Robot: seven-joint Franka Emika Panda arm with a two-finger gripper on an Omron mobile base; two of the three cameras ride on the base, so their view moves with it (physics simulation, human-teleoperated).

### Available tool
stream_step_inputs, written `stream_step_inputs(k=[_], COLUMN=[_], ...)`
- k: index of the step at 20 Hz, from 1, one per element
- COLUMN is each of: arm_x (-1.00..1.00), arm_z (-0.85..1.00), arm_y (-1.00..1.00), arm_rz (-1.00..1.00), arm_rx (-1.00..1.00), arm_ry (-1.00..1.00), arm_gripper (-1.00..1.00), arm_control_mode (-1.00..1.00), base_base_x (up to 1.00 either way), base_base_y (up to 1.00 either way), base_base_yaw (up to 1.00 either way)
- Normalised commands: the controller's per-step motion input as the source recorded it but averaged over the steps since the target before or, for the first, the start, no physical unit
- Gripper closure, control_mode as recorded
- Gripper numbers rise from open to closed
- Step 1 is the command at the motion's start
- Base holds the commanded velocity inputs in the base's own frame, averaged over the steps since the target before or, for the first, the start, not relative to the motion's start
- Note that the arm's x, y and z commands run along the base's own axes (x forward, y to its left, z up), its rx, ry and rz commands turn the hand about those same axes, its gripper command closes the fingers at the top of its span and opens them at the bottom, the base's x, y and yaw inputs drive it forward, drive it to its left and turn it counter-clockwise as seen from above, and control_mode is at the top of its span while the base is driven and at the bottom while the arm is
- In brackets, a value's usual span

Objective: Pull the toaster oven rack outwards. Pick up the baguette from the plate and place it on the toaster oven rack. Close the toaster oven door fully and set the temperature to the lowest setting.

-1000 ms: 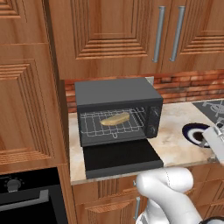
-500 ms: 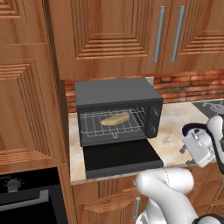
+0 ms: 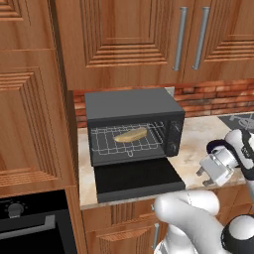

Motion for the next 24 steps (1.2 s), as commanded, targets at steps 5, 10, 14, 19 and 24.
stream_step_inputs(k=[5, 10, 14, 19, 24], arm_x=[0.17, 0.02, 0.0, 0.01, 0.16], arm_z=[-0.21, -0.28, -0.35, -0.29, -0.23], arm_y=[0.0, 0.0, 0.0, 0.03, 0.09], arm_rz=[0.0, 0.01, 0.0, 0.0, 0.0], arm_rx=[0.12, 0.09, 0.05, 0.02, 0.0], arm_ry=[0.0, -0.12, -0.2, -0.2, -0.06], arm_gripper=[-1.0, -1.0, -1.0, -1.0, -1.0], arm_control_mode=[-1.0, -1.0, -1.0, -1.0, -1.0], base_base_x=[0.0, 0.0, 0.0, 0.0, 0.0], base_base_y=[0.0, 0.0, 0.0, 0.0, 0.0], base_base_yaw=[0.0, 0.0, 0.0, 0.0, 0.0])
